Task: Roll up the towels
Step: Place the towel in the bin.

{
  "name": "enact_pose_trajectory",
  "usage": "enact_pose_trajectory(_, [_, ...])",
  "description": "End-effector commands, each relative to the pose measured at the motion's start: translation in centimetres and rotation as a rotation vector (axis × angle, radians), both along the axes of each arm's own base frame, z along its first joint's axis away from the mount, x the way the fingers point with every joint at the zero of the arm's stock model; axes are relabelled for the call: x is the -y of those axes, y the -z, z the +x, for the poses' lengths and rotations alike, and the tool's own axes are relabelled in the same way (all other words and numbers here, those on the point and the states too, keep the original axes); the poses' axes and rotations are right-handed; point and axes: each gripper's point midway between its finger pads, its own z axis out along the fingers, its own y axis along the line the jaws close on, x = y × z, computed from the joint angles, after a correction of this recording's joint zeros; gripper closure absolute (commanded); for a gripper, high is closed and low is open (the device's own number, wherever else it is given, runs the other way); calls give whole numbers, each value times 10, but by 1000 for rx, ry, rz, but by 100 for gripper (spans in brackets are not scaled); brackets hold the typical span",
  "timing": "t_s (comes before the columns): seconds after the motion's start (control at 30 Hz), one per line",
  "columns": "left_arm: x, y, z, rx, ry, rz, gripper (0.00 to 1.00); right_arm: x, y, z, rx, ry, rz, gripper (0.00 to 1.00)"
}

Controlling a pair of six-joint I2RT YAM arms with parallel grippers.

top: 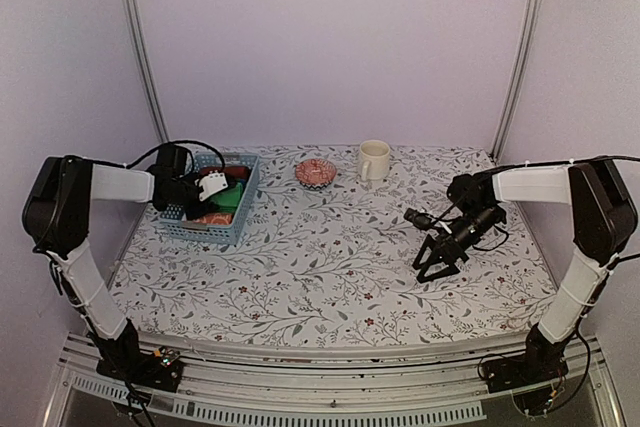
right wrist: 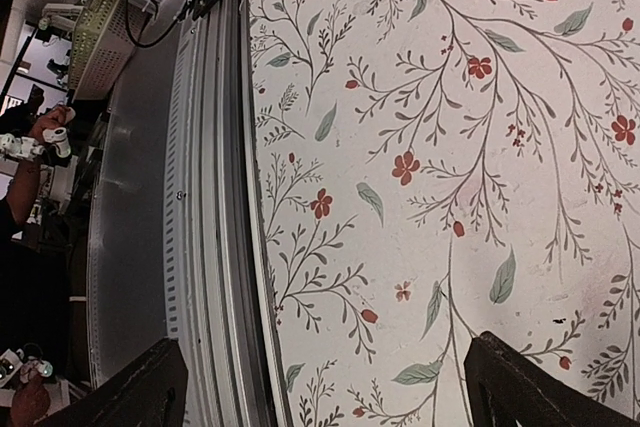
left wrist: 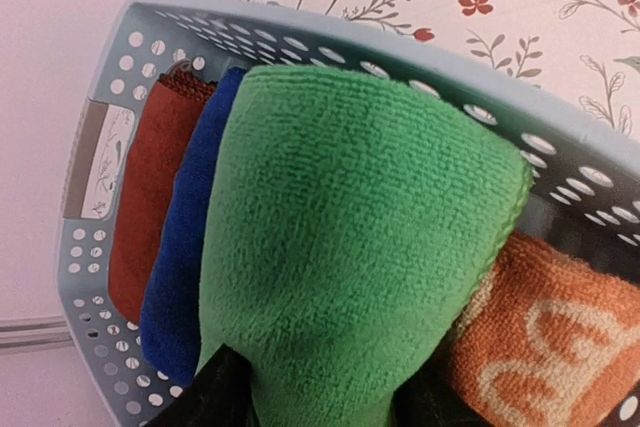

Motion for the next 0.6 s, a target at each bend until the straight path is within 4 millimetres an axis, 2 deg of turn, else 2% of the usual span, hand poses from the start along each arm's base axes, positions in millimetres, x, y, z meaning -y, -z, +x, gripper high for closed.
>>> enact_pose_trajectory(0.0, [10, -17, -1, -49, 11, -21, 51, 0, 4, -5, -32, -13, 9, 1])
enact_pose_trajectory(0.23, [16, -23, -3, -150, 5, -48, 44, 0, 4, -7, -46, -18, 13, 1])
enact_pose_trajectory(0.57, [22, -1, -16, -223, 19, 6, 43, 0, 4, -9, -52, -21, 16, 1])
